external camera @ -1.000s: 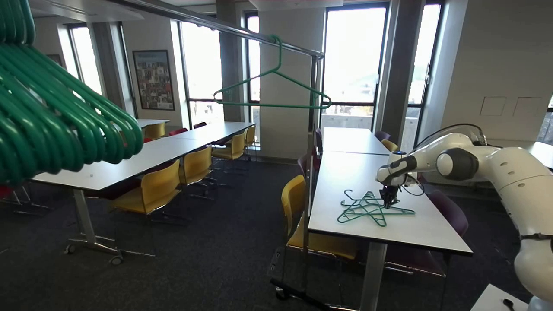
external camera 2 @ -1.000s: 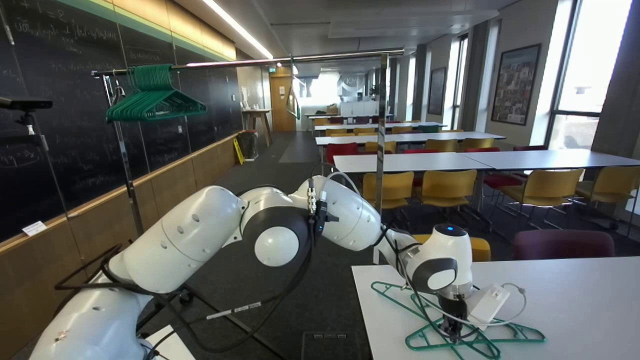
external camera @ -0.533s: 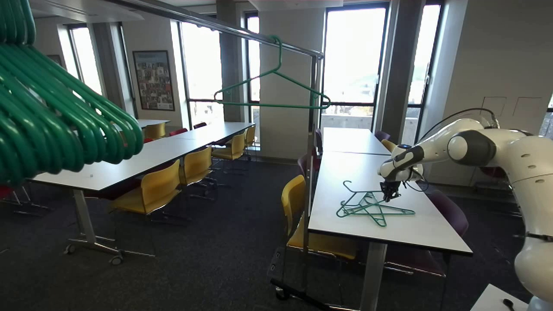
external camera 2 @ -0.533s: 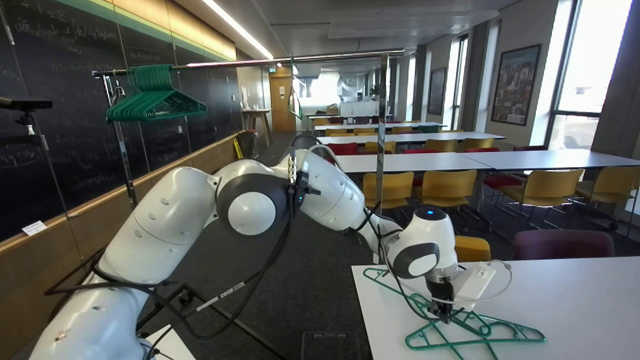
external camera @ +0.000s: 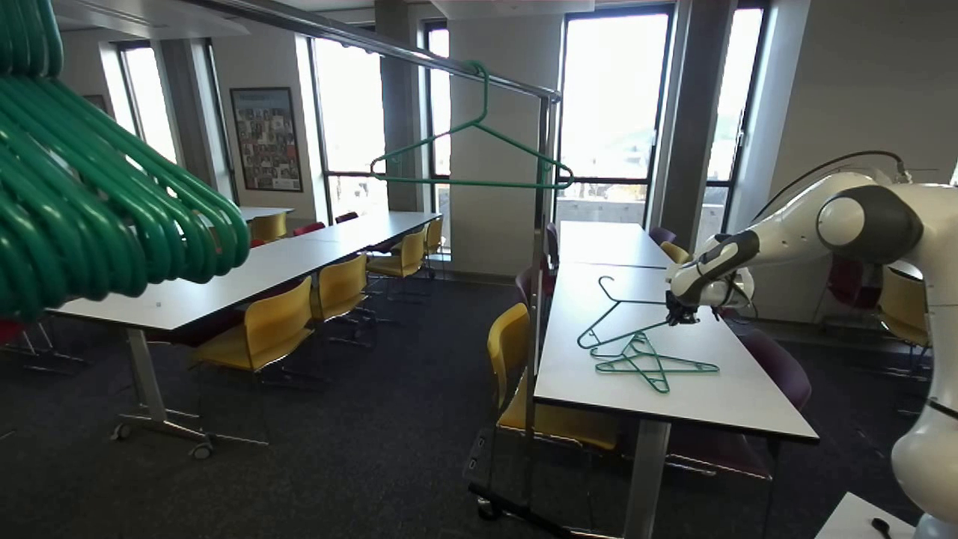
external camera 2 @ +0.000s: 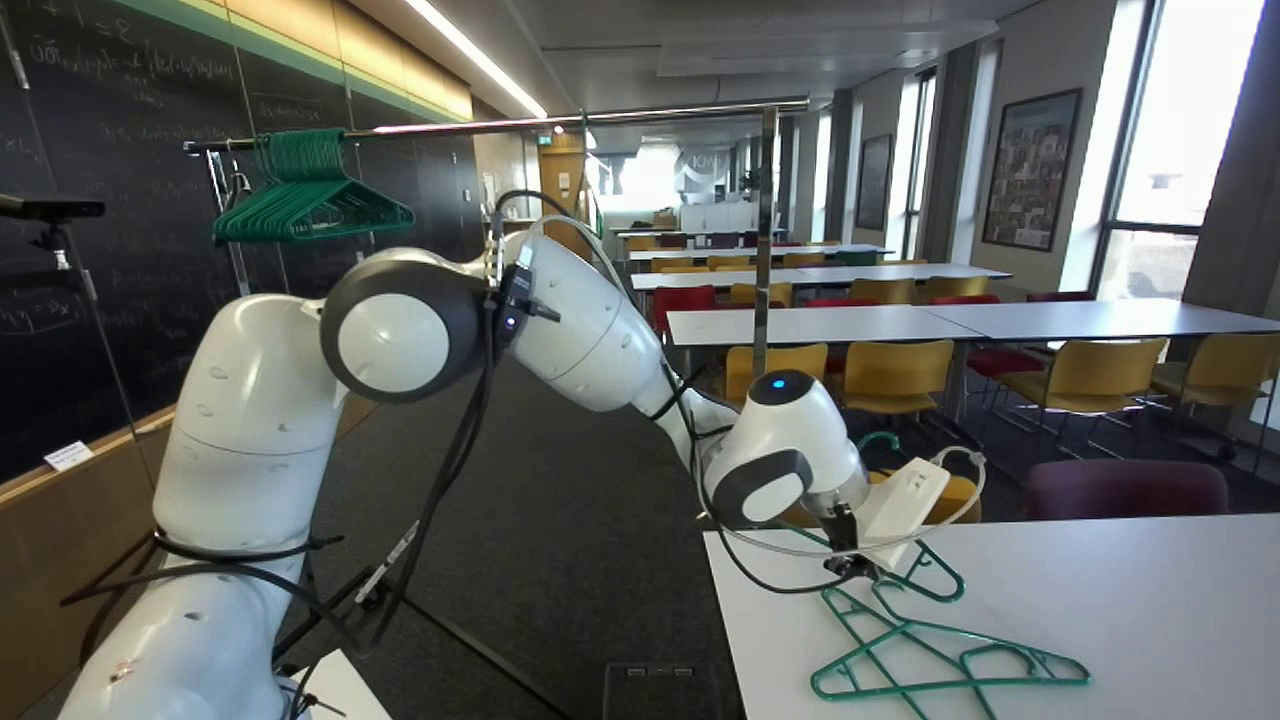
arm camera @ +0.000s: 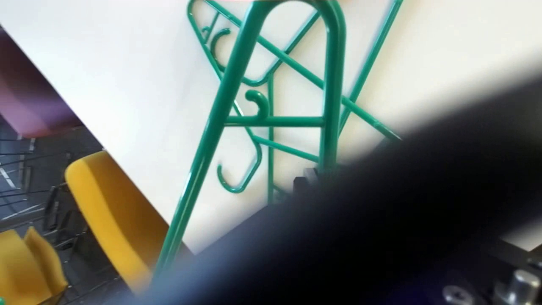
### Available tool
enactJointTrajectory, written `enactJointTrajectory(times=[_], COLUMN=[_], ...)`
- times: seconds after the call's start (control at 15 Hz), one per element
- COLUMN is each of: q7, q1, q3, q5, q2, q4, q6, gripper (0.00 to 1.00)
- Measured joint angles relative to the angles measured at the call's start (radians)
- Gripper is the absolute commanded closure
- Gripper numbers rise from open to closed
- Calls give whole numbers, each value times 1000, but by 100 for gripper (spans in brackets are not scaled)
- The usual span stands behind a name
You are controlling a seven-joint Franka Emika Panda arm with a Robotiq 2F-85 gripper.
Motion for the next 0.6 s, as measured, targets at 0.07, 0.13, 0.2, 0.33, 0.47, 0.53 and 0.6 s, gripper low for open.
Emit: enactJointTrajectory(times=[0.07,0.13,0.2,0.33,0.47,0.53,0.6], q7=[3,5,5,7,20,23,12], q1=[0,-4,-12,-25,-20,8,50], q3=[6,21,45,90,115,105,78], q5=[18,42,74,123,151,180,230], q2=[-36,-72,-109,-169,-213,-227,-240], q4=[-53,-103,-156,-240,-307,-338,-346], q6=[75,137,196,319,450,528,554], gripper=[98,98,98,98,98,98,98])
